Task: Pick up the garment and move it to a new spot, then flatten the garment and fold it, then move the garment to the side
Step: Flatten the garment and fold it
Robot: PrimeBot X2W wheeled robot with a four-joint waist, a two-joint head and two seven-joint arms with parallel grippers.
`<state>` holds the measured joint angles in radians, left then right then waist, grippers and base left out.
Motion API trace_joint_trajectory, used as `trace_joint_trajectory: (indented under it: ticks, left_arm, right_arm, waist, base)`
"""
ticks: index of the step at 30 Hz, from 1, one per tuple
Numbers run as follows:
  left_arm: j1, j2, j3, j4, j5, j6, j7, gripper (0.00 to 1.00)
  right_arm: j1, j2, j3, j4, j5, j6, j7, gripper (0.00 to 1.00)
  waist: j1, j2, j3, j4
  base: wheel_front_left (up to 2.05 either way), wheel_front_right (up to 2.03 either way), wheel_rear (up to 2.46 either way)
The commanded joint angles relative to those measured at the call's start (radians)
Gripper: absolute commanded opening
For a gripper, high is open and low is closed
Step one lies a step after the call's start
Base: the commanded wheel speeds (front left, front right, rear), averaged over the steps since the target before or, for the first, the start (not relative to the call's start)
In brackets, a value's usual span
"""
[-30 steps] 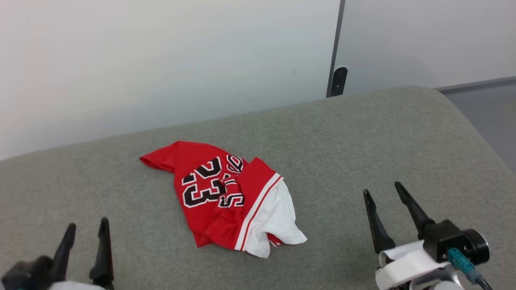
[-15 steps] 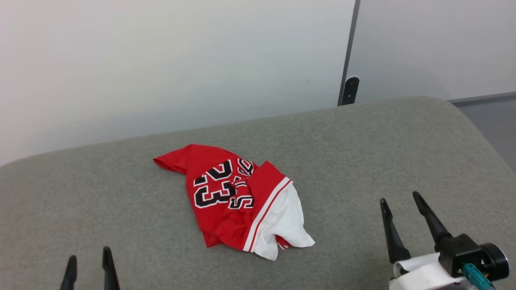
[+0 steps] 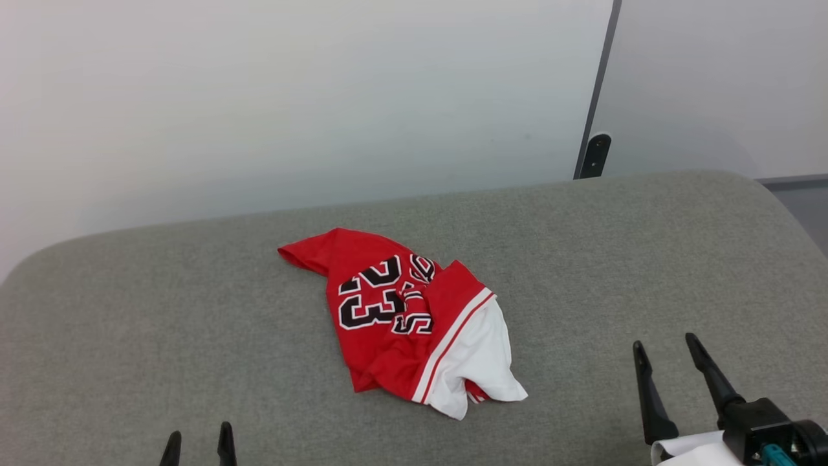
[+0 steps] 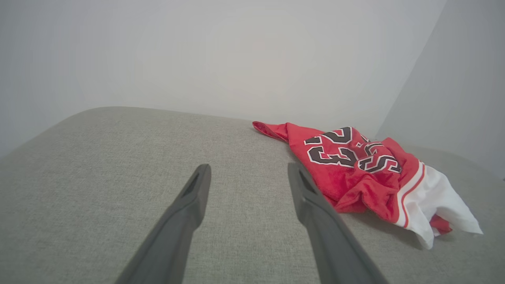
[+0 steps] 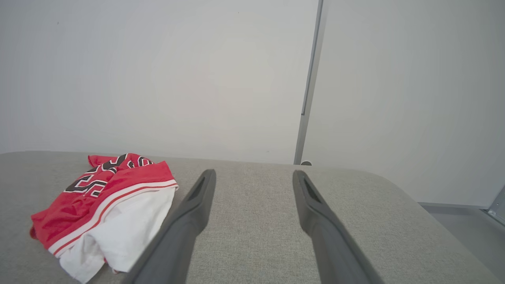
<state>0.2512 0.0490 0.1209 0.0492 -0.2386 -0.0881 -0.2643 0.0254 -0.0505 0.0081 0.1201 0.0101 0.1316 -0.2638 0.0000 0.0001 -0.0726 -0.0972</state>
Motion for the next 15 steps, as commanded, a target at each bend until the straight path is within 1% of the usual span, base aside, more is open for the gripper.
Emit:
trace_joint_trajectory:
  ticks: [1,5,11,15]
  left_arm:
    - [-0.011,0.003,-0.002,0.008,0.015,-0.006,0.0,1.0]
    - [-0.018,0.003,0.026,0.013,0.002,-0.001,0.0,1.0]
    - [-0.023,0.002,0.045,0.016,0.013,-0.014,0.0,1.0]
    - [-0.02,0.002,0.049,0.01,0.011,-0.016,0.0,1.0]
  right_arm:
    - [0.0,0.0,0.002,0.007,-0.005,-0.002,-0.001,1.0]
    - [-0.004,0.0,-0.007,0.027,-0.014,-0.002,-0.001,1.0]
    - [0.011,0.0,-0.046,0.046,-0.022,-0.002,-0.001,1.0]
    - [0.013,0.0,-0.047,0.053,-0.028,-0.002,-0.001,1.0]
  waist:
    - [0.0,-0.0001,-0.005,0.0]
    - [0.0,-0.0001,-0.018,-0.001]
    - [0.0,-0.0001,-0.032,0.013]
    - [0.0,-0.0001,-0.035,0.02]
  base:
    - [0.0,0.0,0.0]
    - [0.0,0.0,0.0]
    - [0.0,0.0,0.0]
    - [0.0,0.0,0.0]
